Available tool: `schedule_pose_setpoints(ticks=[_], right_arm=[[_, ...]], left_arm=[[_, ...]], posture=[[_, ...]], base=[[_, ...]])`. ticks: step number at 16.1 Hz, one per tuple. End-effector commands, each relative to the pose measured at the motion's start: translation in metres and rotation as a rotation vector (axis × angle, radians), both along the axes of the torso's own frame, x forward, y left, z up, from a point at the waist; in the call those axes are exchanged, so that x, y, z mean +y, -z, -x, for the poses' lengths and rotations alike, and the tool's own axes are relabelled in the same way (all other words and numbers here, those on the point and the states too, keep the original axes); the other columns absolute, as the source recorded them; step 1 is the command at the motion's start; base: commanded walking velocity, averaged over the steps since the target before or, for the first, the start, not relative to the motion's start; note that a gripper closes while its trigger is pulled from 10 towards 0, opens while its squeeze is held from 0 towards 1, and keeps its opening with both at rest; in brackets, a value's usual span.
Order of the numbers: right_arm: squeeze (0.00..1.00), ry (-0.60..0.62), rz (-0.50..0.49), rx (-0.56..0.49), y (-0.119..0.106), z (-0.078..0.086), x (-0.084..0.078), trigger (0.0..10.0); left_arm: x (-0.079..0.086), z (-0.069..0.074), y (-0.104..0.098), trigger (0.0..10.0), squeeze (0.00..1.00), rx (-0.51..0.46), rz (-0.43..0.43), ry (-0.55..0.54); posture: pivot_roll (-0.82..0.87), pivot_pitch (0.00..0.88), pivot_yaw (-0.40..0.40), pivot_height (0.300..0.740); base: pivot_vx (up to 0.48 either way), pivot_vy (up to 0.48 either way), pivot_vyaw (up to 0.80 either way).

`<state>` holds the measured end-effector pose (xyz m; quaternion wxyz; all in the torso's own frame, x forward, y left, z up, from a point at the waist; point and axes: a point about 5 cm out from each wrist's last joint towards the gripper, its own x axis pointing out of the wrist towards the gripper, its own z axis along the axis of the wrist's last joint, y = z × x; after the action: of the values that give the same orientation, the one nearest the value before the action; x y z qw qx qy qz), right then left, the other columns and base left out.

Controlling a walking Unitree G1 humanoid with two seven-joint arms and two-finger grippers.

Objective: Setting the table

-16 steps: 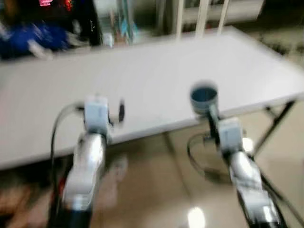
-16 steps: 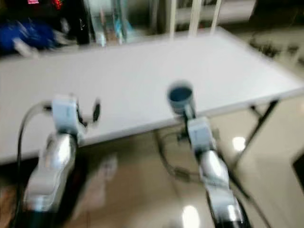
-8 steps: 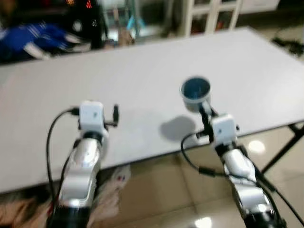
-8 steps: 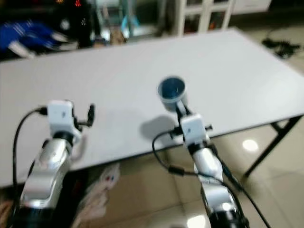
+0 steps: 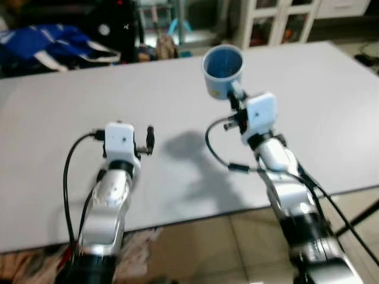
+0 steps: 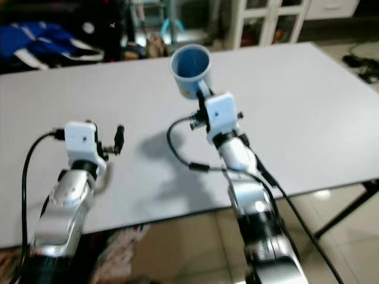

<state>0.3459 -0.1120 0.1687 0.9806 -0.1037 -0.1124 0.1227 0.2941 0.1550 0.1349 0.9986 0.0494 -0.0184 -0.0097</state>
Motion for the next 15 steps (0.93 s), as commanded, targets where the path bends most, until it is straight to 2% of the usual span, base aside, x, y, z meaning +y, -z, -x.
schedule_pose_setpoints(ticks=[1, 2, 4, 7, 9, 10, 11, 13, 15], right_arm=[[0.0, 0.073, -0.027, 0.061, 0.007, -0.01, -0.008, 10.0], [0.0, 0.085, -0.027, 0.068, 0.008, -0.012, -0.009, 10.0], [0.0, 0.136, -0.037, 0.15, 0.021, -0.025, -0.008, 10.0], [0.0, 0.154, -0.037, 0.199, 0.031, -0.03, -0.008, 10.0], [0.0, 0.169, -0.032, 0.239, 0.04, -0.03, -0.007, 10.0], [0.0, 0.175, -0.026, 0.264, 0.046, -0.03, -0.008, 10.0], [0.0, 0.179, -0.022, 0.272, 0.049, -0.03, -0.008, 10.0], [0.0, 0.198, -0.008, 0.315, 0.058, -0.029, -0.012, 10.0], [0.0, 0.198, 0.007, 0.329, 0.061, -0.03, -0.013, 10.0]], left_arm=[[0.002, 0.001, -0.001, 10.0, 0.0, -0.006, -0.006, -0.009], [0.002, 0.002, -0.001, 10.0, 0.0, -0.006, -0.006, -0.009], [0.002, 0.006, -0.001, 10.0, 0.0, -0.004, -0.006, -0.008], [0.009, 0.012, -0.004, 10.0, 0.0, 0.005, -0.004, -0.027], [0.009, 0.018, -0.008, 10.0, 0.0, 0.025, 0.062, -0.005], [0.0, 0.023, -0.012, 10.0, 0.0, 0.073, 0.114, 0.098], [-0.004, 0.025, -0.014, 10.0, 0.0, 0.097, 0.13, 0.145], [-0.013, 0.039, -0.018, 10.0, 0.0, 0.211, 0.124, 0.332], [-0.015, 0.044, -0.019, 10.0, 0.0, 0.277, 0.126, 0.41]], posture=[[-0.06, 0.0, 0.072, 0.74], [-0.05, 0.0, 0.071, 0.74], [-0.01, 0.0, 0.065, 0.74], [0.03, 0.0, 0.061, 0.74], [0.06, 0.0, 0.062, 0.74], [0.07, 0.0, 0.062, 0.74], [0.08, 0.0, 0.061, 0.74], [0.11, 0.0, 0.063, 0.74], [0.11, 0.0, 0.072, 0.74]], base=[[0.0, 0.0, 0.0], [0.0, 0.0, 0.0], [0.0, 0.0, 0.0], [0.0, 0.0, 0.0], [0.0, 0.0, 0.0], [0.0, 0.0, 0.0], [0.0, 0.0, 0.0], [0.0, 0.0, 0.0], [0.0, 0.0, 0.0]])
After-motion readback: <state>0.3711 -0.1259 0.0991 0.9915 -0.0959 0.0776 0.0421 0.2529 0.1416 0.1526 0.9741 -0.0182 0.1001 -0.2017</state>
